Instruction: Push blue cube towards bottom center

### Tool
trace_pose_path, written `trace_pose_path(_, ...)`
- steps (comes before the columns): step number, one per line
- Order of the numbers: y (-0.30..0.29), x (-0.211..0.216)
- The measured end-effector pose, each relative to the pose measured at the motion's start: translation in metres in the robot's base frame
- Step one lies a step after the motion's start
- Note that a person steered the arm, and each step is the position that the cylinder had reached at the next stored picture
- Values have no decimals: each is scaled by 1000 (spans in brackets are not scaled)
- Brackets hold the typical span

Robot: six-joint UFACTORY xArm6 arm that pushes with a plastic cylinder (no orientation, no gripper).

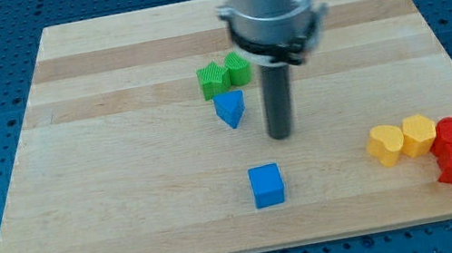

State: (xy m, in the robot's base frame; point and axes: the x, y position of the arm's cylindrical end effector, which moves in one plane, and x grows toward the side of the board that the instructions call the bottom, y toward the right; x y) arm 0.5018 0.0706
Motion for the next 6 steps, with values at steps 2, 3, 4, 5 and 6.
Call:
trace_pose_path(2, 4, 31)
trace_pose_path(3, -14, 41)
trace_pose_path(4, -34, 54)
trace_pose_path(5, -52, 68)
trace_pose_path(6, -55, 70)
